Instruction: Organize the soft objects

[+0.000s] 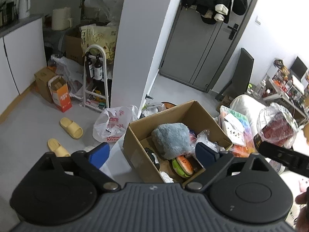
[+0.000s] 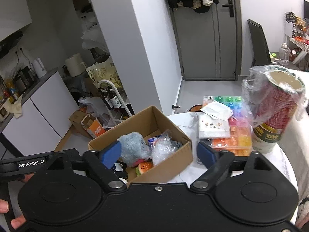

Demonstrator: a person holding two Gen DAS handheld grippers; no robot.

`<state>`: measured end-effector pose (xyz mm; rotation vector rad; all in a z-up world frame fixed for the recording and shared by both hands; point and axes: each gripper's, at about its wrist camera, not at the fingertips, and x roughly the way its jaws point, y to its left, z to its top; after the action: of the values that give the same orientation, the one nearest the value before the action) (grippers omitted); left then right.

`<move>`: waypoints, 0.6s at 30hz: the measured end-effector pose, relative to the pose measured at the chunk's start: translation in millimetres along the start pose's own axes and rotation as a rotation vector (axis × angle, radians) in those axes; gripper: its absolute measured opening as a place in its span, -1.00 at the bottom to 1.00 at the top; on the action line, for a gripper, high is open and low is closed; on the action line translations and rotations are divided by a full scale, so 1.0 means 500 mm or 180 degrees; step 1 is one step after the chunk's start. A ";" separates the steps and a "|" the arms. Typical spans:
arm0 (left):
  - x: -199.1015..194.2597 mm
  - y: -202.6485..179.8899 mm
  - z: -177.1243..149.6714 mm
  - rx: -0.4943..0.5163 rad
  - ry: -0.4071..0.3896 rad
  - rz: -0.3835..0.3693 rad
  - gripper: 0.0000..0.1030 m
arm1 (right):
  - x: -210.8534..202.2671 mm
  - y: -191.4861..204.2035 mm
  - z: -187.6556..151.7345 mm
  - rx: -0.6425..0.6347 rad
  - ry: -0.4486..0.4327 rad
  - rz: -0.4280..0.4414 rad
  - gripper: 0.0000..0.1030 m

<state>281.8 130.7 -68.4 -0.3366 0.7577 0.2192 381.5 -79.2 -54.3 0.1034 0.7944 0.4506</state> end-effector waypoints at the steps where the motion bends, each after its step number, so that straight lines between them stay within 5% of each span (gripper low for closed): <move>1: -0.004 -0.006 -0.001 0.0034 0.0000 0.0014 0.88 | -0.006 -0.006 -0.001 0.0018 -0.0009 -0.0008 0.80; 7: -0.035 -0.046 -0.007 0.0248 0.0002 0.0087 0.99 | -0.048 -0.039 -0.004 0.0144 -0.0038 -0.0030 0.99; 18: -0.105 -0.123 -0.021 0.0630 -0.0015 0.0091 0.99 | -0.152 -0.073 -0.015 0.0132 -0.0064 -0.0042 1.00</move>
<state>257.1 66.0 -25.1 -0.1377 0.7731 0.1702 342.8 -145.2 -18.4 0.1411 0.7845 0.4200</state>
